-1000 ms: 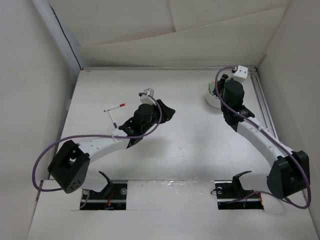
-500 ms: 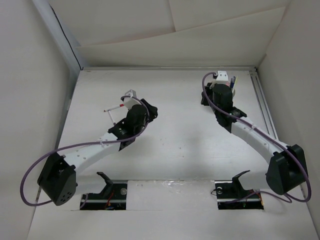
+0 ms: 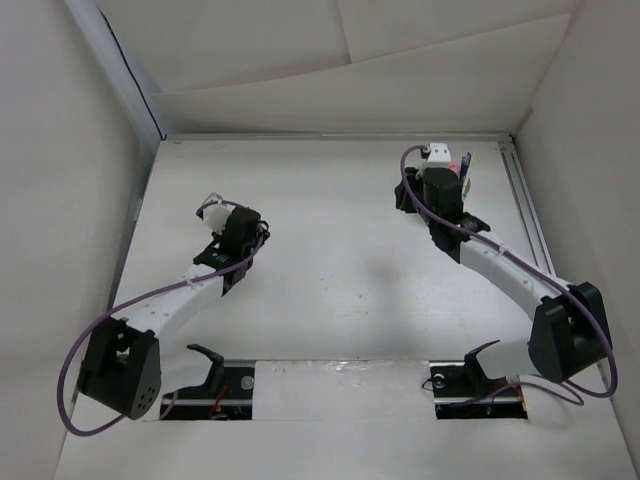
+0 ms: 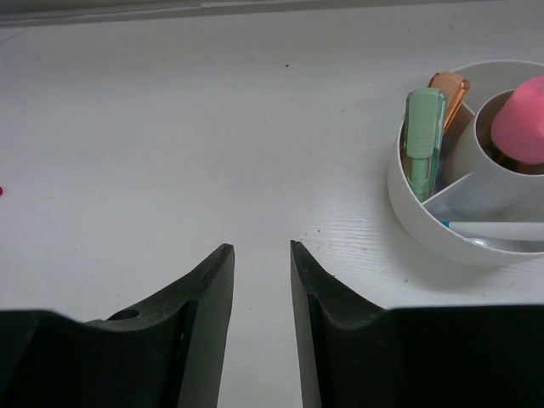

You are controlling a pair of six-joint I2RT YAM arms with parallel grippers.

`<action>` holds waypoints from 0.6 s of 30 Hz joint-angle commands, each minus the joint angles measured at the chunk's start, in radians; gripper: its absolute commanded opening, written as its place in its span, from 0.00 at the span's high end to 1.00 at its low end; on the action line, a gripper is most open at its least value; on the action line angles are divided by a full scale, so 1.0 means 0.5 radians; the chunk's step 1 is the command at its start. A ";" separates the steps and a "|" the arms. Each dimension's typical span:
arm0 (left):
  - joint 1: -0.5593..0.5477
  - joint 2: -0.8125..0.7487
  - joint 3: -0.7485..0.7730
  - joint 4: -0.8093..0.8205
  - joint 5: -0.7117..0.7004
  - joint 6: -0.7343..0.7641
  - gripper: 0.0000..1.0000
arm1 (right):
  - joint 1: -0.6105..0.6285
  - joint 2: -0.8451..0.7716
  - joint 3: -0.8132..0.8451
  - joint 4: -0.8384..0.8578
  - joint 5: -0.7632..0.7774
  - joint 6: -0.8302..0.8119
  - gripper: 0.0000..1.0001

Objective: Sort the stationery into containers
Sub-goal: Grab a piece of stationery with the left arm

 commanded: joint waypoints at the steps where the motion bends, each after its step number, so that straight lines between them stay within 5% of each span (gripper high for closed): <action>1: 0.116 0.069 -0.055 -0.021 0.126 -0.045 0.63 | -0.011 0.025 0.082 0.036 -0.058 -0.012 0.61; 8: 0.521 0.213 -0.178 0.166 0.366 -0.005 0.63 | -0.011 0.043 0.082 0.036 -0.058 -0.012 0.58; 14: 0.521 0.339 -0.160 0.166 0.271 0.035 0.53 | -0.011 0.043 0.082 0.036 -0.058 -0.012 0.58; 18: 0.521 0.471 -0.068 0.108 0.198 0.059 0.56 | -0.030 0.043 0.082 0.036 -0.076 -0.012 0.58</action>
